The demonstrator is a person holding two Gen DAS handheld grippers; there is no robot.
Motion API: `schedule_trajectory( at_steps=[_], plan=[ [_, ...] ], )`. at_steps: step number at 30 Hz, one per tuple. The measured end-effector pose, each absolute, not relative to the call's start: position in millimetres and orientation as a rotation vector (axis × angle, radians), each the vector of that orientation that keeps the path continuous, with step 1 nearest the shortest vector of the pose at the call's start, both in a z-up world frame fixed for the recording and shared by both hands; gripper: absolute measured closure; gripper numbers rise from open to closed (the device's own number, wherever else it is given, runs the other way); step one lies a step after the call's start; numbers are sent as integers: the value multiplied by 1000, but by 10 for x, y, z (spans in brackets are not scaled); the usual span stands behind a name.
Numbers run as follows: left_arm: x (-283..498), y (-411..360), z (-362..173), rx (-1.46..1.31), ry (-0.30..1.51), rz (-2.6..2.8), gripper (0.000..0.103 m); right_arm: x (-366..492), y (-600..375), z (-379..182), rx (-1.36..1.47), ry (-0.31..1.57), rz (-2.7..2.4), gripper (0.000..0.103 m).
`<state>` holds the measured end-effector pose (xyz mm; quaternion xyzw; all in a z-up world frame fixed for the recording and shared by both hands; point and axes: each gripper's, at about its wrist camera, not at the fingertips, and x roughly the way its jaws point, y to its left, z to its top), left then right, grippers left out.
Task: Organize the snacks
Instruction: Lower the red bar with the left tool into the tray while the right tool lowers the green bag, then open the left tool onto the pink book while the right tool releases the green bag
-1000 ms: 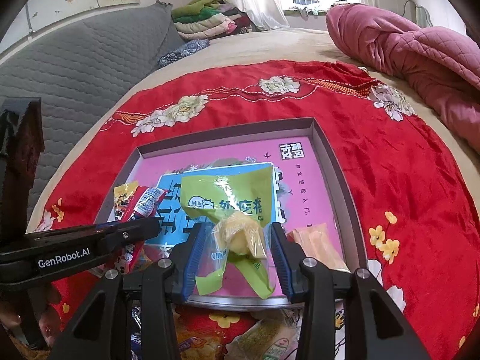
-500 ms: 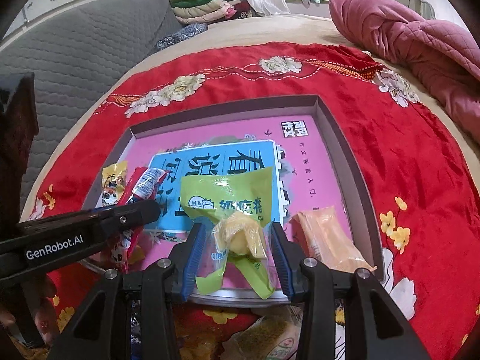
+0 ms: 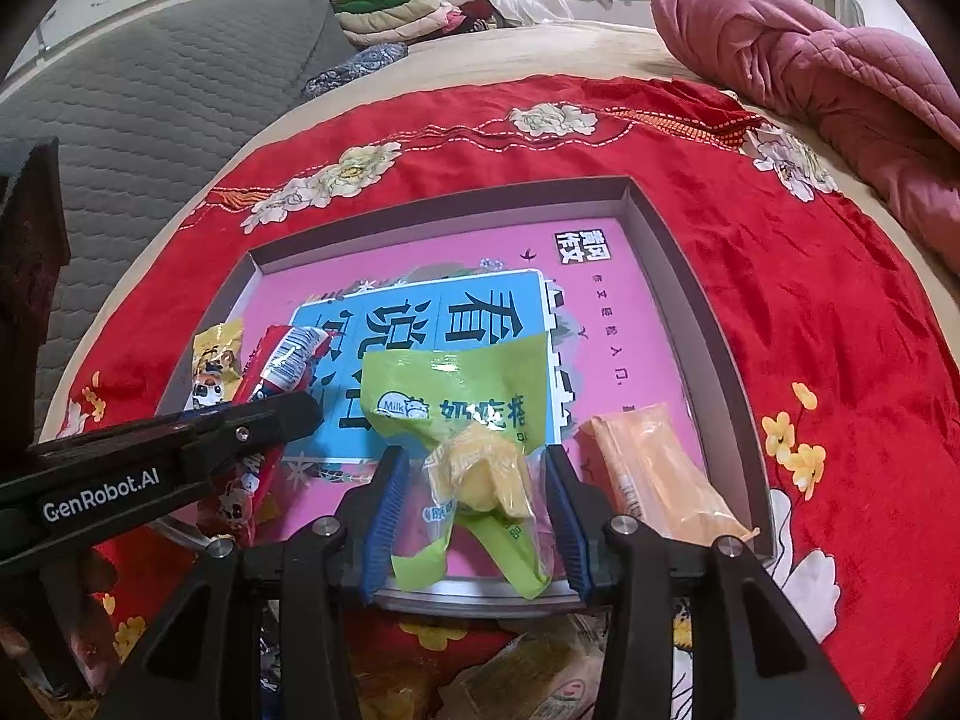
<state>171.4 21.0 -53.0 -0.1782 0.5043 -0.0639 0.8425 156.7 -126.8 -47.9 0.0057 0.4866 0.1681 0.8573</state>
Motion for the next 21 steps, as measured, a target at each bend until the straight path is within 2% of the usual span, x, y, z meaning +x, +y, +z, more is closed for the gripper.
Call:
schedule_trajectory(
  at_steps=[17,21],
  plan=[
    [1710,238,-542,-382,1076,-144,81,1574,-1300,-501,15,1030,327,56],
    [1703,234,-524,-378,1073,-152,73,1574,-1305,-488,16,1028,321,55]
  ],
)
